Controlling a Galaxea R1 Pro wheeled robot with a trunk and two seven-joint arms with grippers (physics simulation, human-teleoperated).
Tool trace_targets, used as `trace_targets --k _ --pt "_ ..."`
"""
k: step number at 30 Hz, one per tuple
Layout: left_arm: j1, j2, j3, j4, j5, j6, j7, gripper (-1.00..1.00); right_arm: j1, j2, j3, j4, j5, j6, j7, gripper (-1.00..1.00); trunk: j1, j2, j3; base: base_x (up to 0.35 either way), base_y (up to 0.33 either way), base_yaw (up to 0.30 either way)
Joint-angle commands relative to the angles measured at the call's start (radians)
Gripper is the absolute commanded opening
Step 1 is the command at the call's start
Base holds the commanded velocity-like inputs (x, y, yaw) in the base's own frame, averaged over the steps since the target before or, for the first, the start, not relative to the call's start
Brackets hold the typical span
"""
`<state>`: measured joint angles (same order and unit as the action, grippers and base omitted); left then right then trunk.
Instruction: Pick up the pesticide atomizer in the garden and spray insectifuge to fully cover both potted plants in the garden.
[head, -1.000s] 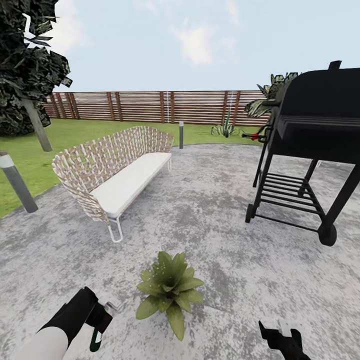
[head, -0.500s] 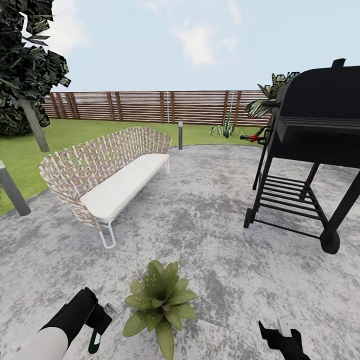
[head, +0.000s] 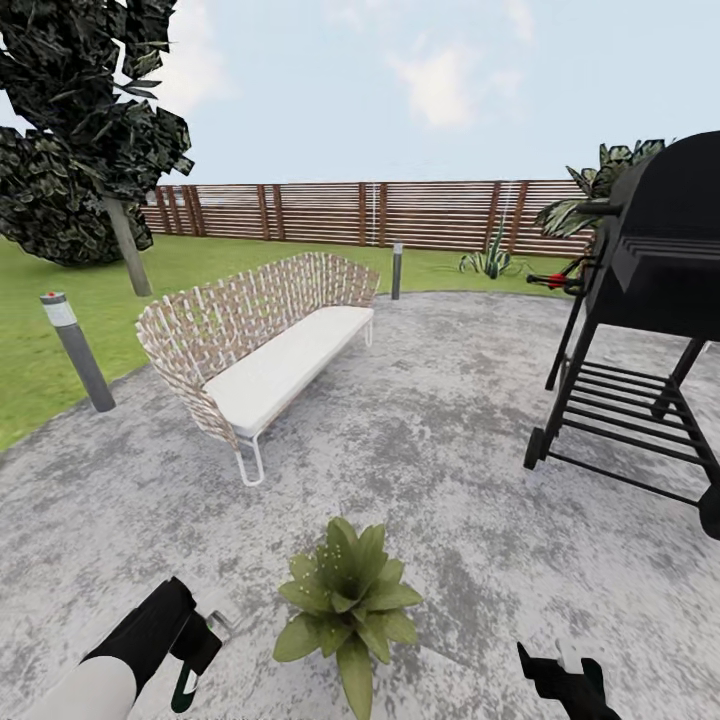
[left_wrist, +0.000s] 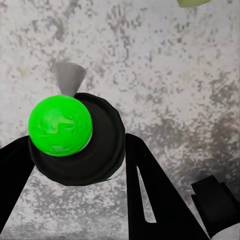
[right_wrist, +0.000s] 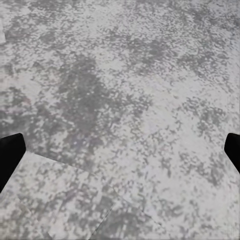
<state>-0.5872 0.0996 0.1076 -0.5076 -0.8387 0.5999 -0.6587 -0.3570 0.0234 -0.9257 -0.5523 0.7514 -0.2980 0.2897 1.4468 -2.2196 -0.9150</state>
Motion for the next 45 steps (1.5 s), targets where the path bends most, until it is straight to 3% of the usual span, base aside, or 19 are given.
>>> trace_targets --k 1,10,20,23,25,26,30,32,33,35,39,45 --pt "0.0 -0.001 0.006 -0.002 -0.008 0.003 -0.009 -1.0 -0.001 0.001 -0.008 -0.001 0.006 -0.004 0.008 1.0 0.0 0.0 -0.001 0.086 -0.11 0.048" --pt "0.0 0.0 0.006 -0.002 -0.01 0.004 -0.007 -1.0 -0.001 0.001 -0.008 -0.001 0.006 -0.004 0.008 1.0 0.0 0.0 -0.001 0.036 -0.236 0.024" --pt "0.0 -0.007 0.006 -0.002 -0.009 0.006 0.034 -1.0 -0.001 0.001 -0.008 -0.001 0.006 -0.004 0.008 1.0 0.0 0.0 -0.001 -0.119 -0.117 0.26" --pt "0.0 -0.017 0.006 0.0 -0.006 0.005 0.037 -1.0 -0.001 0.001 -0.008 -0.001 0.006 -0.004 0.008 1.0 0.0 0.0 -0.001 -0.003 -0.003 0.121" --pt "-0.007 -0.061 0.004 -0.002 -0.009 0.01 0.036 -1.0 -0.001 0.001 -0.008 -0.001 0.006 -0.004 0.008 1.0 0.0 0.0 -0.001 0.0 0.0 0.011" --pt "-0.011 -0.066 0.003 -0.002 -0.009 0.012 0.036 -1.0 -0.001 0.001 -0.008 -0.001 0.006 -0.004 0.008 1.0 0.0 0.0 -0.001 0.0 0.0 0.004" --pt "-0.028 -0.083 0.002 -0.011 -0.006 0.099 0.028 -1.0 -0.001 0.001 -0.008 -0.001 0.006 -0.004 0.008 1.0 0.0 0.0 -0.001 0.0 0.0 0.0" --pt "-0.063 -0.085 -0.004 -0.009 -0.003 0.147 0.021 -1.0 -0.001 0.001 -0.008 -0.001 0.006 -0.004 0.008 1.0 0.0 0.0 -0.001 0.0 0.0 0.0" --pt "-0.093 -0.082 -0.006 -0.003 -0.002 0.16 -0.005 -1.0 -0.001 0.001 -0.008 -0.001 0.006 -0.004 0.008 1.0 0.0 0.0 -0.001 0.0 0.0 0.0" --pt "-0.104 -0.08 -0.02 -0.002 -0.01 0.196 -0.034 -1.0 -0.001 0.001 -0.008 -0.001 0.006 -0.004 0.008 1.0 0.0 0.0 -0.001 0.0 0.0 0.0" --pt "-0.095 -0.081 -0.072 -0.006 -0.035 0.25 -0.045 -1.0 -0.001 0.001 -0.01 -0.001 0.006 -0.004 0.008 1.0 0.0 0.0 -0.001 0.0 0.0 0.0" --pt "-0.03 -0.077 -0.077 0.018 -0.026 0.241 -0.054 -1.0 0.0 0.001 -0.01 -0.001 0.006 -0.004 0.006 1.0 0.0 0.0 -0.001 0.0 0.0 0.0"
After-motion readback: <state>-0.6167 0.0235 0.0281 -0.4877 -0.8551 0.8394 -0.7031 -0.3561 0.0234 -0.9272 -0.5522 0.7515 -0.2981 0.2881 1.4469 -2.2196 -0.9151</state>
